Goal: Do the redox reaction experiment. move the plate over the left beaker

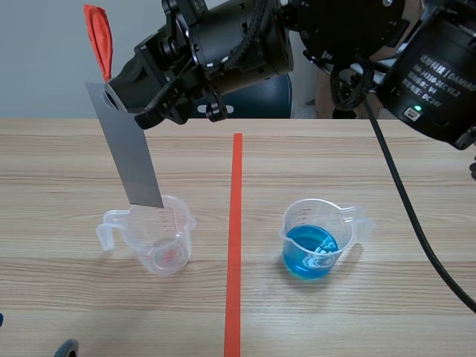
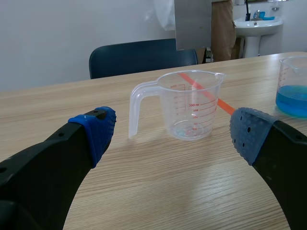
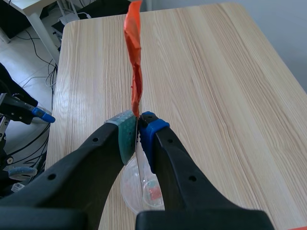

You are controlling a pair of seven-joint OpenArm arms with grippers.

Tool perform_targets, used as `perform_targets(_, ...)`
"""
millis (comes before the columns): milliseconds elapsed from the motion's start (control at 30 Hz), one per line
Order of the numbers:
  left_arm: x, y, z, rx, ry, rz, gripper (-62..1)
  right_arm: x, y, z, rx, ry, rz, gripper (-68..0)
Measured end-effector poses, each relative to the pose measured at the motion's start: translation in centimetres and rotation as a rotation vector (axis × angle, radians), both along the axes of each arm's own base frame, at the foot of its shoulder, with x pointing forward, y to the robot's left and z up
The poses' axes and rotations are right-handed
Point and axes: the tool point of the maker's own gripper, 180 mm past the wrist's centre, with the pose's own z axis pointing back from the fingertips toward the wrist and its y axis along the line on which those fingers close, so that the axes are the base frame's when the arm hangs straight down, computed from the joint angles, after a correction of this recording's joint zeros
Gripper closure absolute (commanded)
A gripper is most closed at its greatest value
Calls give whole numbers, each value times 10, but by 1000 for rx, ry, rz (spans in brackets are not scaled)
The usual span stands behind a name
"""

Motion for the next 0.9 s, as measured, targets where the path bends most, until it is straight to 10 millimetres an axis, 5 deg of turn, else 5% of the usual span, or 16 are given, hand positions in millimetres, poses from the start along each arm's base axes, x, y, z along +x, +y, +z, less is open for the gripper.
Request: perform_targets(900,0,0,0,0,0,0,-508,0,1,2,10,-2,0,-4)
